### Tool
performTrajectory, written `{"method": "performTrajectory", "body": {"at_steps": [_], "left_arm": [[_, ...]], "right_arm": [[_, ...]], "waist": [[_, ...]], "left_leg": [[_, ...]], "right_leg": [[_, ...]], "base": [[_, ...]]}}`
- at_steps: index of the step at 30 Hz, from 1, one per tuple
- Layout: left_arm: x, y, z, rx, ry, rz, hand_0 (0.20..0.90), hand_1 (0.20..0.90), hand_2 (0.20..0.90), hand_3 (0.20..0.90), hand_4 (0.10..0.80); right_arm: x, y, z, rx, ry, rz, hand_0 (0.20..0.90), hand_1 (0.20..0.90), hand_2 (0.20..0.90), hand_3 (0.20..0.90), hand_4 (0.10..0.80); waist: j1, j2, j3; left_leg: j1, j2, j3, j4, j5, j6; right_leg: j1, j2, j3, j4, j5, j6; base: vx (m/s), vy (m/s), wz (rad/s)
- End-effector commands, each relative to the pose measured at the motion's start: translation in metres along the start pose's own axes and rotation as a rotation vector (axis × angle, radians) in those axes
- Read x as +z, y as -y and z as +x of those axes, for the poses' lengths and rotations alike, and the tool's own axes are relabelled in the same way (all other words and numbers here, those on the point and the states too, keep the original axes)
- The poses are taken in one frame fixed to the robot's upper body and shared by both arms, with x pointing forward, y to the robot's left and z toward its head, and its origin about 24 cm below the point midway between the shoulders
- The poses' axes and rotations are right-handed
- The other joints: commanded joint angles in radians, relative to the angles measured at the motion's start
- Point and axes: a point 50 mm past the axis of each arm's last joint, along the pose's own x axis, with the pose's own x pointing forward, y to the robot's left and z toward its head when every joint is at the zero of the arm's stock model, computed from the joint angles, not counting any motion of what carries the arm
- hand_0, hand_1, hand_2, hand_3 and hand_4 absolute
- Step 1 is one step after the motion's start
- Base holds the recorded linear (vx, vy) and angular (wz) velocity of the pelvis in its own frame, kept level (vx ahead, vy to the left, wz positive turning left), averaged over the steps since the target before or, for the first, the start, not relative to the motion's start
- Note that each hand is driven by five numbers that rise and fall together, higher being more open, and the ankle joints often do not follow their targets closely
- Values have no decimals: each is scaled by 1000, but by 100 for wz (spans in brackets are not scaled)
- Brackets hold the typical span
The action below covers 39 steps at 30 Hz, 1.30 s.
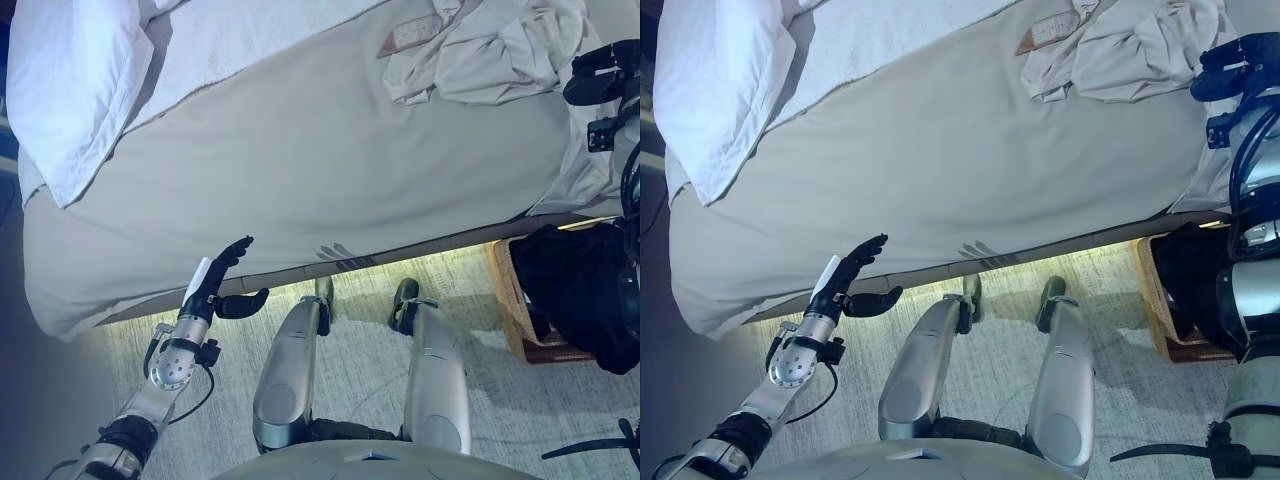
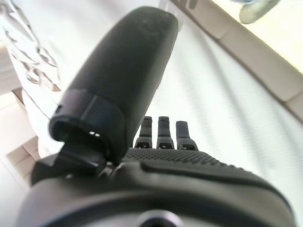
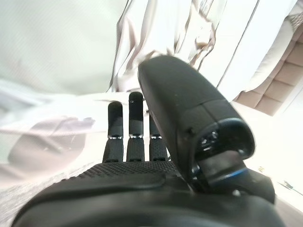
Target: Pick up the clothes from the bed and place them into the basket
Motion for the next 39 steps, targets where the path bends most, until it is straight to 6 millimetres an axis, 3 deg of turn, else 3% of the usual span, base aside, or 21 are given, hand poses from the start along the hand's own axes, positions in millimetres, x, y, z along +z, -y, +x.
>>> {"method": "performTrajectory", "body": {"at_steps": [1,5,10,12,14,16,19,20,22,25,27,28,31,32,39], "left_arm": [[0,-19,-1,91,12,12,900,900,900,900,800],[-7,-20,2,127,-53,-20,900,900,900,900,800],[-13,-17,2,151,-98,-72,900,900,900,900,800],[-12,-10,3,133,-88,-68,900,900,900,900,800],[-9,-11,4,137,-77,-66,900,900,900,900,800],[-7,-12,6,133,-68,-66,900,900,900,900,800],[-5,-10,5,133,-60,-35,900,900,900,900,800],[-3,-13,7,135,-52,-17,900,900,900,900,800],[-1,-22,12,169,-49,-5,900,900,900,900,800],[5,-33,21,211,-25,-32,900,900,900,900,800],[6,-36,23,228,-23,-53,900,900,900,900,800],[7,-37,23,230,-18,-58,900,900,900,900,800],[3,-35,16,227,-39,-42,900,900,900,900,800],[1,-34,14,228,-50,-51,900,900,900,900,800],[6,-29,13,175,-9,-33,900,900,900,900,800]], "right_arm": [[13,44,-1,-127,102,3,900,900,900,900,800],[-10,37,-3,-138,26,12,900,900,900,900,800],[-51,23,-12,-102,-67,40,900,900,900,900,800],[-61,15,-15,-87,-89,44,900,900,900,900,800],[-57,5,-16,-85,-58,29,900,900,900,900,800],[-51,-5,-18,-75,-19,-2,900,900,900,900,800],[-46,-19,-19,-11,4,19,900,900,900,900,800],[-44,-19,-20,-11,26,0,900,900,900,900,800],[-45,-19,-19,-25,39,-7,900,900,900,900,800],[-40,-15,-16,-69,50,-10,900,900,900,900,800],[-38,-16,-14,-57,46,-30,900,900,900,900,800],[-39,-17,-14,-44,35,-52,900,900,900,900,800],[-48,-14,-14,5,-7,-82,900,900,900,900,800],[-48,-13,-15,21,-17,-91,900,900,900,900,800],[-37,7,-11,8,-4,-69,900,900,900,900,800]], "waist": [[-12,-49,-52],[-31,-66,-98],[-60,-133,-175],[-53,-152,-192],[-39,-148,-202],[-27,-141,-212],[-4,-141,-227],[-5,-145,-237],[1,-142,-230],[-14,-135,-199],[-26,-136,-187],[-33,-140,-181],[-22,-162,-190],[-19,-163,-192],[10,-144,-160]], "left_leg": [[34,21,2,-47,74,-40],[116,38,13,-132,76,-51],[191,47,8,-101,96,-71],[202,-25,-10,-57,31,-46],[201,-98,3,-117,-10,-12],[204,-104,49,-187,-11,16],[203,-125,38,-172,-39,44],[209,-107,73,-162,-55,58],[233,-81,63,-138,-85,74],[246,-61,32,-137,-96,64],[252,-58,11,-145,-102,58],[255,-50,-1,-141,-111,55],[229,-27,3,-98,-119,44],[223,-18,-8,-104,-108,36],[189,-10,-50,-157,-44,1]], "right_leg": [[142,10,-57,-89,-20,-6],[206,22,-48,-169,0,9],[330,22,-28,-373,78,21],[378,22,-14,-424,107,36],[401,48,-2,-431,113,50],[419,77,-3,-404,81,45],[418,114,-9,-316,18,38],[410,117,-27,-284,2,33],[347,36,-29,-155,36,74],[300,-85,45,-257,161,123],[281,-118,98,-329,233,146],[262,-119,121,-353,251,155],[295,-108,80,-396,228,159],[298,-89,81,-388,207,159],[282,-62,16,-332,135,121]], "base": [[83,29,-19],[57,17,-15],[116,-8,-13],[148,0,-20],[110,51,-31],[114,123,-61],[56,75,-65],[58,20,-61],[14,-51,-55],[-23,-188,0],[40,-273,1],[72,-299,9],[105,-259,31],[100,-214,29],[17,-117,8]]}}
